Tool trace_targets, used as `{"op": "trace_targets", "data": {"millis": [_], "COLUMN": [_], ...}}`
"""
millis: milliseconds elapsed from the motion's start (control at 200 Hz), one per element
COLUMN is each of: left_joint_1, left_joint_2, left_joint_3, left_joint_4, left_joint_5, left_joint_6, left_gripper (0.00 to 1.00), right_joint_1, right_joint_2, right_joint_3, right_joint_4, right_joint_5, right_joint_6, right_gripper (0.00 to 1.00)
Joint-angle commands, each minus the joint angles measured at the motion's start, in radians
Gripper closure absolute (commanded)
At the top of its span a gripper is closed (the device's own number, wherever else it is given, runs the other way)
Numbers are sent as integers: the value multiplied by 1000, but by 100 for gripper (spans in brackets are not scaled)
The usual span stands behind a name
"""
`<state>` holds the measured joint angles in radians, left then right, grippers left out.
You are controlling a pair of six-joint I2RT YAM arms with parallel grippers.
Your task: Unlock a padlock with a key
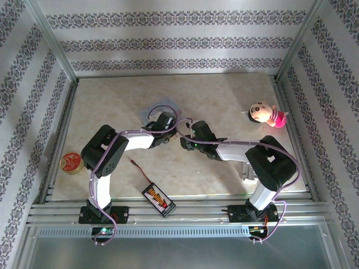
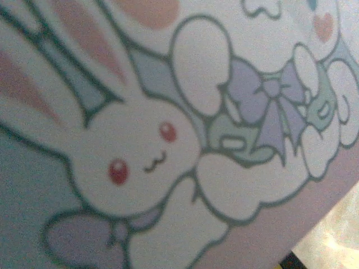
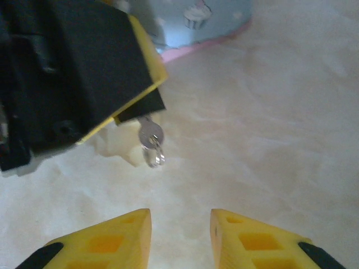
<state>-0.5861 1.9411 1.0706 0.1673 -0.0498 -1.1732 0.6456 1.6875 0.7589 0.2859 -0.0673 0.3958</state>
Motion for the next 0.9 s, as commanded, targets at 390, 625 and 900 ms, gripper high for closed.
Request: {"op": "trace_targets", "data": {"millis": [390, 625, 900], "left_joint_1": [29, 38, 50], "left_joint_2": [-70, -73, -80], "left_joint_3": [-15, 0, 7], "left_joint_4": [-94, -121, -137], "left_joint_5": [202, 226, 253], "left_joint_6": [-136, -136, -128], "left_gripper": [100, 100, 100], "right_joint_1": [23, 34, 38], "right_joint_2": [26, 44, 52], "right_joint_3": [-36, -26, 2], "right_joint_4": [140, 142, 109], "right_joint_5": [-48, -99, -97], "right_joint_6": [-119, -158, -195], "right_gripper": [67, 67, 65]}}
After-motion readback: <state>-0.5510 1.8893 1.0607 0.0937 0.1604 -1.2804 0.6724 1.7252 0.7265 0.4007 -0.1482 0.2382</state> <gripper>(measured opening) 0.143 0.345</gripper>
